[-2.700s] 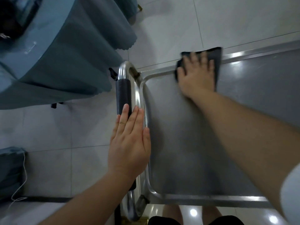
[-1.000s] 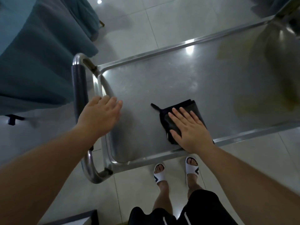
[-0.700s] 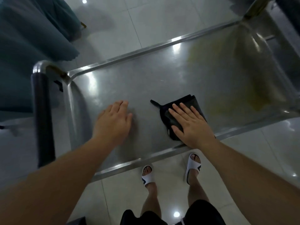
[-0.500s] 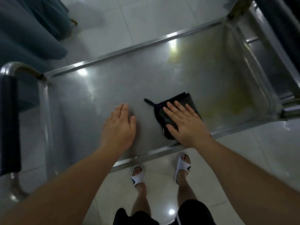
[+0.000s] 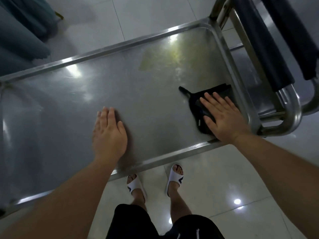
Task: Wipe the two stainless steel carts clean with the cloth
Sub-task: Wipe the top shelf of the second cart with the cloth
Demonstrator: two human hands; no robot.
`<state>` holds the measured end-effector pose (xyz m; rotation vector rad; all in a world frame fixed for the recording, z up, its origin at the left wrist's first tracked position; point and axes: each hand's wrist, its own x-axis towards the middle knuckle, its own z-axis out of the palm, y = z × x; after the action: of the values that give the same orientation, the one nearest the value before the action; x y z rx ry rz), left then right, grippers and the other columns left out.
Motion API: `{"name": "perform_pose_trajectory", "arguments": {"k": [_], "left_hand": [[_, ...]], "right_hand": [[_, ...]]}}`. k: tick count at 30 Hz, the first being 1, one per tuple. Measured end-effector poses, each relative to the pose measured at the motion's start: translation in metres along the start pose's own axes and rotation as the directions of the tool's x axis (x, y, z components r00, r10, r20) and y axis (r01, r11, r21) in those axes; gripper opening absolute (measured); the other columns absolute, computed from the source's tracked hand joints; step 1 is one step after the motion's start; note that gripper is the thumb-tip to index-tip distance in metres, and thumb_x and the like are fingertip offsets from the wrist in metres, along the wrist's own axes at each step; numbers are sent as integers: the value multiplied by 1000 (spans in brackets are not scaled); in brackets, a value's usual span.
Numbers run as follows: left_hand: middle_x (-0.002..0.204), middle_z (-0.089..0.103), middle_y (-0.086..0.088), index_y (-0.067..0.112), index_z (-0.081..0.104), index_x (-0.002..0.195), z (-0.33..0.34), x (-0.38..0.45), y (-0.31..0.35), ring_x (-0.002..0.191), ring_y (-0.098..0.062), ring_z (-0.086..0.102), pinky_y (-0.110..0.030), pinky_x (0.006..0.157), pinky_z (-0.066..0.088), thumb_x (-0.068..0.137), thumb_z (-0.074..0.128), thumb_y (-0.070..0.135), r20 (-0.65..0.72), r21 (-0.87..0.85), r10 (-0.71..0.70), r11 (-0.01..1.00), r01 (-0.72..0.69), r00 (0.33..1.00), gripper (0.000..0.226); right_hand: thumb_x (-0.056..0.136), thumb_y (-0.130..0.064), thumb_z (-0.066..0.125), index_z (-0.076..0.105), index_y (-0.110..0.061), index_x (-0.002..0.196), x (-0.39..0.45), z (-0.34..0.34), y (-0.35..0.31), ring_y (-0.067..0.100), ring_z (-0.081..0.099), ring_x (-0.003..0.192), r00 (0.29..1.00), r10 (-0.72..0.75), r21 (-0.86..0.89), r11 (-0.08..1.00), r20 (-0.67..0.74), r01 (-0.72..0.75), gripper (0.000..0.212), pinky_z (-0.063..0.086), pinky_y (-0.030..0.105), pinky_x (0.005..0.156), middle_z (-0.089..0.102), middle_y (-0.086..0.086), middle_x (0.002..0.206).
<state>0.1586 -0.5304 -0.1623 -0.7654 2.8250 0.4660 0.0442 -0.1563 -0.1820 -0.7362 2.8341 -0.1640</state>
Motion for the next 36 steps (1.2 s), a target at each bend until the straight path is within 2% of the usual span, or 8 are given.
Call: {"name": "perform_pose_trajectory", "arguments": {"k": [7, 14, 19, 22, 24, 27, 33, 36], "left_hand": [[177, 8, -4, 19, 16, 168, 6, 24, -28, 163, -21, 2, -43, 132, 3, 112, 30, 34, -108, 35, -87, 995, 91, 990, 59], [176, 16, -2, 21, 20, 168, 25, 28, -36, 163, -20, 7, -41, 132, 1, 106, 27, 39, -223, -34, -120, 993, 115, 967, 65], [175, 20, -2, 19, 25, 167, 29, 30, -38, 162, -20, 11, -40, 131, 1, 105, 29, 37, -249, -29, -123, 992, 120, 961, 65], [176, 19, 0, 19, 25, 167, 30, 31, -40, 162, -16, 9, -35, 131, -2, 104, 26, 38, -237, -42, -132, 991, 125, 962, 66], [175, 20, -2, 17, 28, 166, 32, 31, -41, 162, -14, 8, -36, 131, -1, 104, 23, 38, -236, -58, -145, 989, 135, 961, 65], [175, 22, -4, 15, 30, 165, 32, 30, -42, 162, -17, 9, -38, 131, 0, 103, 26, 36, -240, -42, -133, 991, 127, 962, 65], [175, 21, -4, 16, 27, 166, 28, 29, -39, 162, -22, 12, -41, 132, 2, 102, 30, 35, -236, -40, -118, 993, 111, 965, 67], [174, 23, -7, 13, 29, 166, 26, 30, -35, 162, -25, 14, -43, 132, 4, 102, 32, 33, -238, -50, -127, 992, 118, 963, 67]], "right_hand": [[103, -55, 22, 13, -34, 164, 6, -7, 27, 10, 1, 158, 948, 318, 49, 947, -20, -317, 65, 2, 42, 128, 9, -12, 172], [103, -53, 24, 16, -22, 164, 32, 12, -80, 25, 8, 158, 774, 627, 198, 772, -87, -604, 69, 9, 52, 127, 12, 2, 172], [99, -51, 36, 25, -22, 163, 69, 27, -206, 25, 12, 158, 914, 394, 190, 909, -100, -371, 71, 10, 49, 127, 19, 1, 171], [101, -49, 37, 27, -27, 163, 97, 31, -257, 20, 8, 159, 997, -56, 162, 985, -49, 64, 66, 9, 48, 126, 19, -6, 171], [105, -48, 32, 25, -30, 163, 114, 30, -258, 17, 5, 159, 934, -356, 79, 932, 13, 354, 62, 5, 46, 127, 17, -9, 171], [104, -52, 32, 23, -34, 163, 131, 21, -214, 12, 7, 158, 874, -483, 43, 876, 52, 481, 63, 1, 40, 128, 16, -13, 170], [98, -49, 33, 26, -33, 161, 135, -12, -36, 23, 24, 155, 998, -54, -2, 999, -18, 53, 66, 19, 50, 125, 27, -6, 168], [102, -48, 24, 21, -29, 162, 124, -26, 24, 22, 18, 157, 953, 295, 10, 956, -67, -295, 64, 13, 49, 126, 21, -4, 170]]}}
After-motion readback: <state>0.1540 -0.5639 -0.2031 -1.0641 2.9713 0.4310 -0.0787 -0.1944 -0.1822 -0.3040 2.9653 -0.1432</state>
